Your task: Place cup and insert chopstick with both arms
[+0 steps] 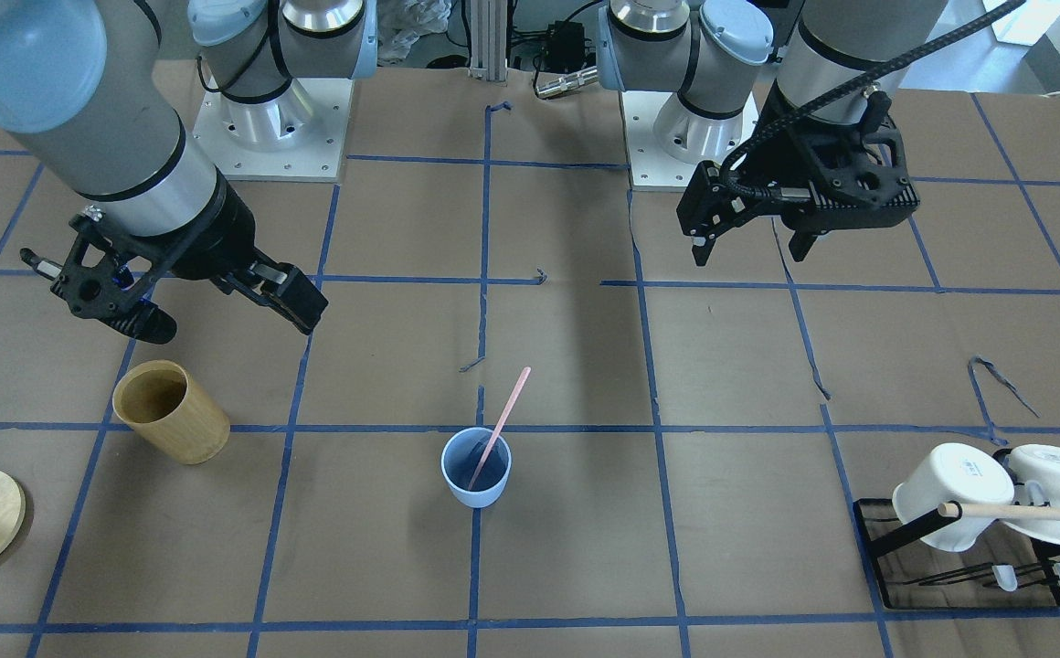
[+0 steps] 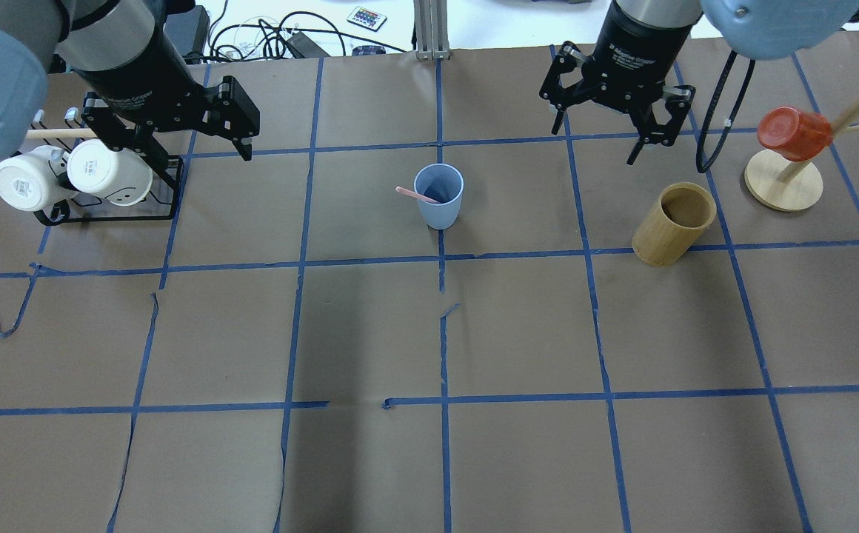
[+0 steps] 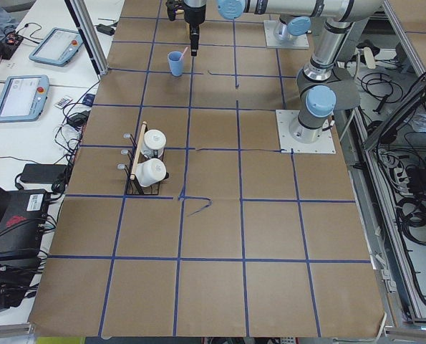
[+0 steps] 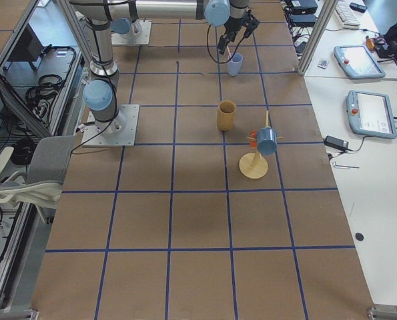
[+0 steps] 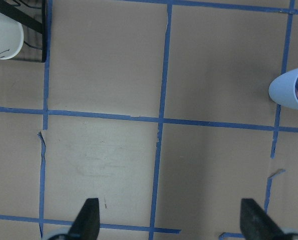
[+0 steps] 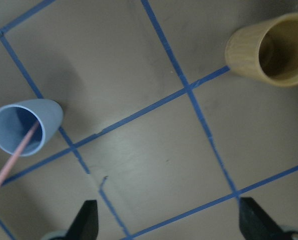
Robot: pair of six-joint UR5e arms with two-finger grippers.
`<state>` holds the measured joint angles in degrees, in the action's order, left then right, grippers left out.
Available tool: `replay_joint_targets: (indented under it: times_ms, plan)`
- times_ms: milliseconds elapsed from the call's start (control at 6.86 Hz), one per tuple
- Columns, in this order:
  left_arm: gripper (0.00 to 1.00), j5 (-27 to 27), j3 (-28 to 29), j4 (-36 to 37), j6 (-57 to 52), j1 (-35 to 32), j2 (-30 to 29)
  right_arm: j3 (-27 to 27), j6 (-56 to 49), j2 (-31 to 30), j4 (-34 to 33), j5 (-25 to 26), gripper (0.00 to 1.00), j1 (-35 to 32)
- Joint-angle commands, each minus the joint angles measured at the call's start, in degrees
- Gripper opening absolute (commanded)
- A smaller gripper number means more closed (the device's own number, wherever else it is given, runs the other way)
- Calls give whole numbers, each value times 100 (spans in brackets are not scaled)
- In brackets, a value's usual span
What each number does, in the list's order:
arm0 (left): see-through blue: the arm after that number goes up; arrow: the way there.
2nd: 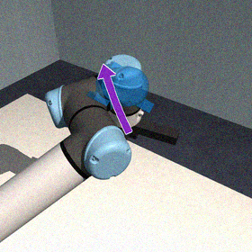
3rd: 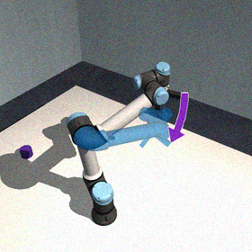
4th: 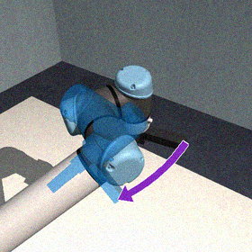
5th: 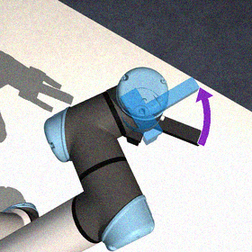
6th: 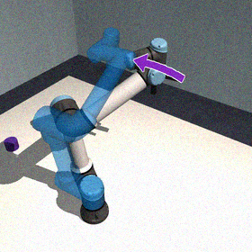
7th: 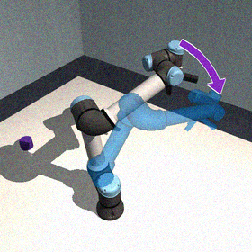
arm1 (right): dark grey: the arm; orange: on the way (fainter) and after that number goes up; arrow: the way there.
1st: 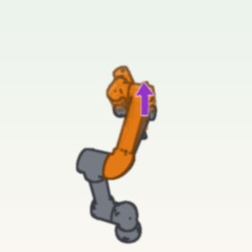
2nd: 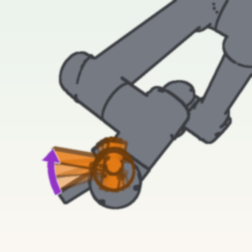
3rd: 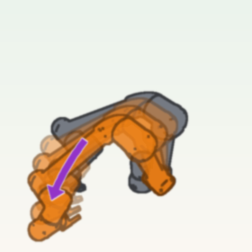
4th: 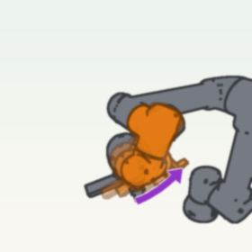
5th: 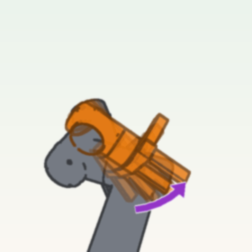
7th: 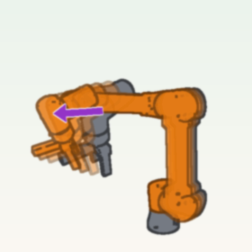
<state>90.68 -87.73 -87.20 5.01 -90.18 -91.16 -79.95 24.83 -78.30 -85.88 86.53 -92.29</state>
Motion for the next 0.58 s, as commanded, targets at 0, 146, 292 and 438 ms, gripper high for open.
replay_joint_targets:
  times_ms: [0,146,292,438]
  plan:
    - [100,2,-7,1,0,0,2,-20,-1628,-27,220,636,100,62]
    - [100,2,-7,1,0,0,2,23,-1848,-44,282,559,100,210]
    - [100,-6,10,1,0,0,-16,41,-2721,-97,265,497,100,247]
    - [100,-6,19,1,0,0,-33,6,-3173,-289,239,479,100,360]
